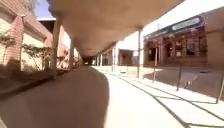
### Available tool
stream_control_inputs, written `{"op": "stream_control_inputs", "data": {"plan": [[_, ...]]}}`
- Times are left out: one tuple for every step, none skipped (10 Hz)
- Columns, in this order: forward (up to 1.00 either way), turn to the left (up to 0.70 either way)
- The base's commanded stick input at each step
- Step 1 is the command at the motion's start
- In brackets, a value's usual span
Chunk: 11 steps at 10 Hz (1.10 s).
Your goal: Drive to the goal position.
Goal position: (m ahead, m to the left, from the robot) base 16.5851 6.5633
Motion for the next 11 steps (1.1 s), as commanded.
{"op": "stream_control_inputs", "data": {"plan": [[0.85,0.34],[0.85,0.34],[0.85,0.0],[0.85,0.0],[0.85,0.0],[0.85,0.0],[0.85,0.0],[0.85,0.0],[0.85,0.0],[0.85,0.0],[0.85,0.0]]}}
